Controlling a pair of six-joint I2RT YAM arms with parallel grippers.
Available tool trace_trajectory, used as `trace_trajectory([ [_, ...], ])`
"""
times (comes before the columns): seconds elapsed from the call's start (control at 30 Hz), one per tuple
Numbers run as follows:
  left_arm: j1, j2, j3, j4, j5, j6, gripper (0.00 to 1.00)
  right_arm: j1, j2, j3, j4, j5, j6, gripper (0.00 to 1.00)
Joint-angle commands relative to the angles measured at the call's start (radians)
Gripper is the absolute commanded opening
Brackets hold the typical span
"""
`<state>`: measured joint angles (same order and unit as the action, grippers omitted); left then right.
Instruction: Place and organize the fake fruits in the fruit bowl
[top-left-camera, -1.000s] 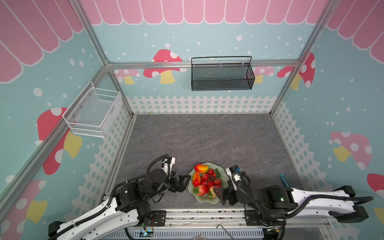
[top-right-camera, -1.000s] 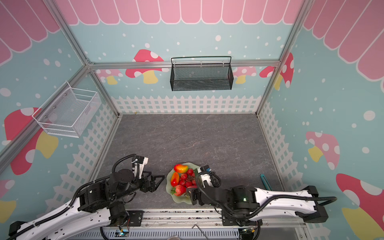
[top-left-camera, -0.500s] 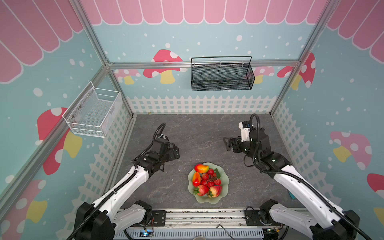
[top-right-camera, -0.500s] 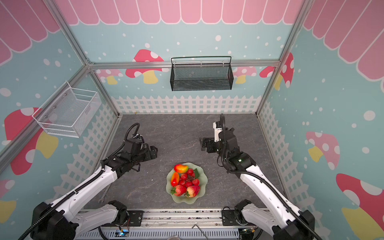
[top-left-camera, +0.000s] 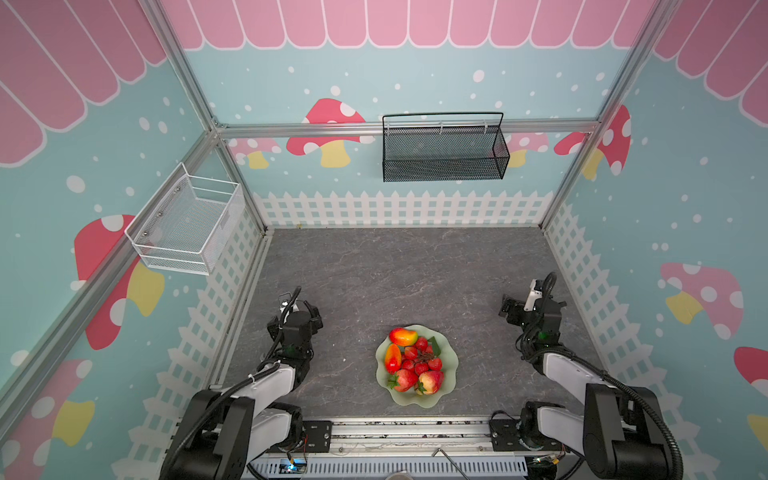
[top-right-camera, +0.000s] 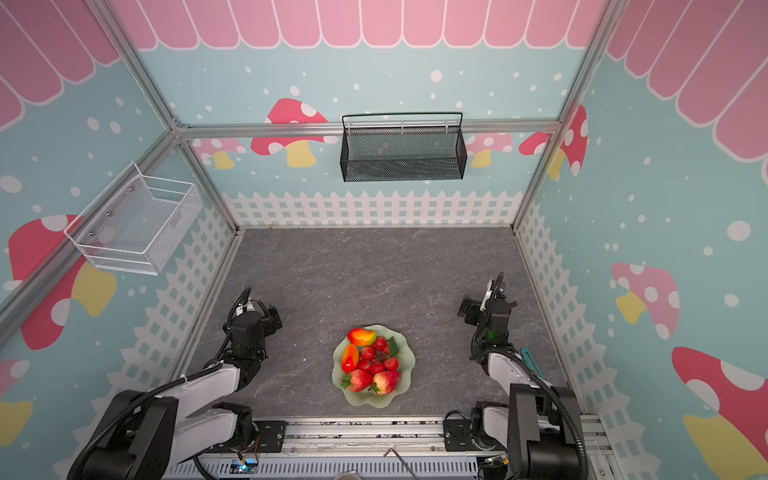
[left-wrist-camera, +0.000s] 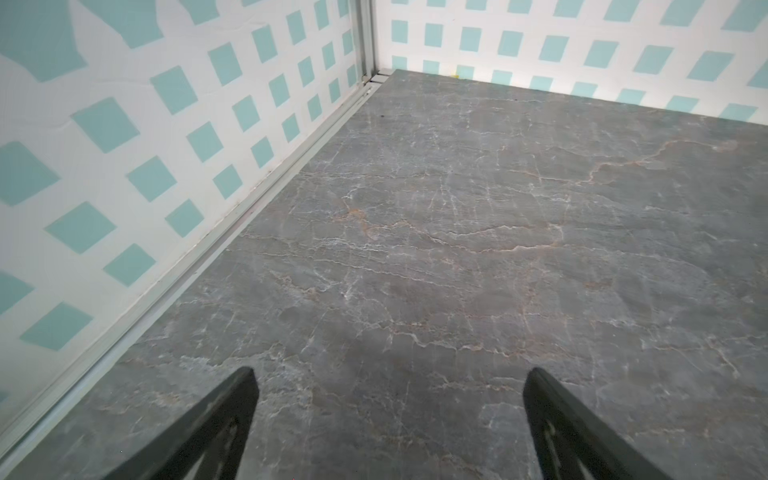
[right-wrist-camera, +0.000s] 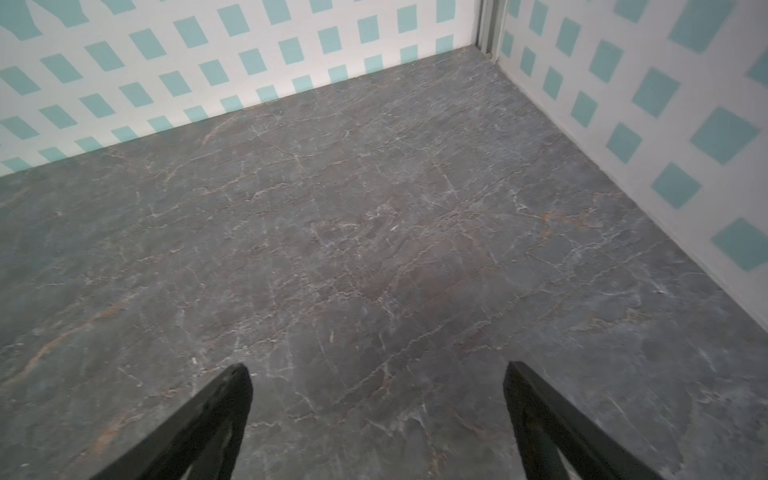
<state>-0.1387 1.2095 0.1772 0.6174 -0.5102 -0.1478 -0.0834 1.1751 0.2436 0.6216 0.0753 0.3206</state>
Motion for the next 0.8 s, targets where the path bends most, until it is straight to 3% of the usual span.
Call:
trace_trajectory([
  [0.0,0.011,0.120,0.005,0.480,0.058,0.121,1.00,0.009,-0.026,-0.078,0.405,0.091,-0.133,0.98],
  [0.13,0.011,0.395,0.076,0.661,0.153,0.174,1.00,0.014,0.056,-0.099,0.498,0.083,-0.176,0.98],
  [0.2,0.012,0.297,0.112,0.440,0.135,0.132,1.00,0.020,0.129,-0.100,0.572,0.071,-0.190,0.98],
  [0.3,0.008,0.364,0.139,0.495,0.079,0.145,1.00,0.025,0.174,-0.104,0.617,0.081,-0.215,0.98],
  [0.37,0.006,0.324,0.171,0.353,0.057,0.117,1.00,0.033,0.295,-0.119,0.783,0.037,-0.246,0.98],
  [0.43,0.001,0.356,0.158,0.440,0.044,0.140,1.00,0.054,0.354,-0.063,0.751,0.006,-0.288,0.98],
  [0.47,0.000,0.350,0.159,0.437,0.043,0.138,1.00,0.061,0.329,-0.028,0.628,0.002,-0.297,0.98],
  [0.53,0.001,0.337,0.164,0.387,0.047,0.124,1.00,0.069,0.355,-0.046,0.715,0.007,-0.308,0.98],
  [0.6,-0.001,0.353,0.158,0.442,0.044,0.140,1.00,0.071,0.341,-0.037,0.664,0.011,-0.306,0.98],
  [0.77,0.007,0.341,0.178,0.370,0.057,0.122,1.00,0.071,0.348,-0.041,0.690,0.012,-0.307,0.98],
])
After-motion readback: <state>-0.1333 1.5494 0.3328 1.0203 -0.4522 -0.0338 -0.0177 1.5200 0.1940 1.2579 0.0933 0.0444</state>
